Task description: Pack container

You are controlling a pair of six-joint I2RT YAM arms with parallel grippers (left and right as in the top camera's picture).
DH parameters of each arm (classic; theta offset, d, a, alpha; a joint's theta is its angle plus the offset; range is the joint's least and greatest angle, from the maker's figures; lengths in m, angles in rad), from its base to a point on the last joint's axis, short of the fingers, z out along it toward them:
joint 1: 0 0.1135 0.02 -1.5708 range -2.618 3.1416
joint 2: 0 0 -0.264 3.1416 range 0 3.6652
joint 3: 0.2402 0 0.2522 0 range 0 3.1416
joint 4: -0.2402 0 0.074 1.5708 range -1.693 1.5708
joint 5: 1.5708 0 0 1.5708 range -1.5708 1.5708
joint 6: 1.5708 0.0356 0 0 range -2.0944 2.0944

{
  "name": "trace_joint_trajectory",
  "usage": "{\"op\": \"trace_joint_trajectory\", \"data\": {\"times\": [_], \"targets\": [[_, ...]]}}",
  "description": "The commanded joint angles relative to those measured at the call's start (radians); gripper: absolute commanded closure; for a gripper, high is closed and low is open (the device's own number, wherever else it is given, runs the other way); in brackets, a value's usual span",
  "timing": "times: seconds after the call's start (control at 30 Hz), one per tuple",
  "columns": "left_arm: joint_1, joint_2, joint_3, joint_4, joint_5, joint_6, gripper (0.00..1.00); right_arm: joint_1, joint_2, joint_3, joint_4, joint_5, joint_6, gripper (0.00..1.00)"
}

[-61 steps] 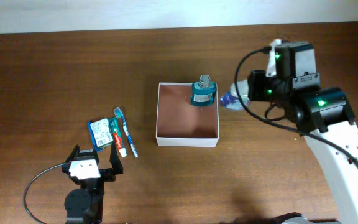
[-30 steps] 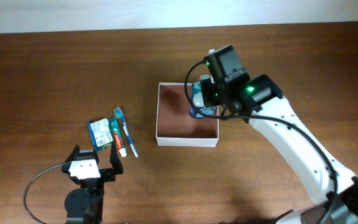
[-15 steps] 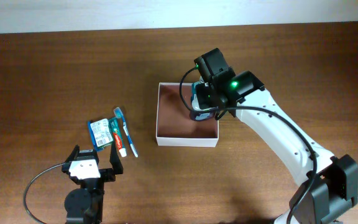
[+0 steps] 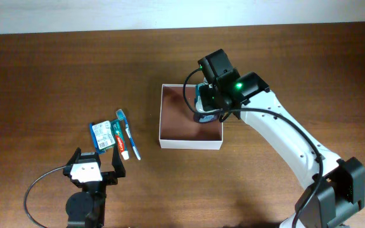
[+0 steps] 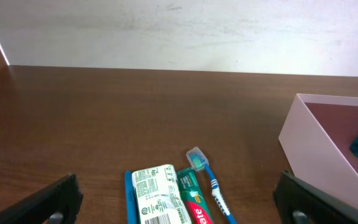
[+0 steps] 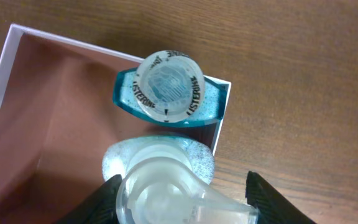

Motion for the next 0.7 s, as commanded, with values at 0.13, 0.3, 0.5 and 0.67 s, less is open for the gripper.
{"op": "trace_joint_trajectory", "data": {"times": [0.13, 0.3, 0.5, 0.67], "targets": [[0.005, -0.007, -0.005, 0.0, 0.011, 0.016, 0.01, 0.012, 0.005, 0.032, 0.008, -0.006, 0.01, 0.39], [0.005, -0.007, -0.005, 0.0, 0.011, 0.016, 0.01, 0.012, 0.005, 0.032, 0.007, -0.005, 0.009, 0.37], [0.005, -0.007, -0.005, 0.0, 0.011, 0.016, 0.01, 0.009, -0.033, 0.081, -0.001, 0.019, -0.003, 0.35], [0.005, -0.007, -0.005, 0.0, 0.011, 0.016, 0.01, -0.006, -0.121, 0.189, -0.107, 0.132, -0.021, 0.29]]}}
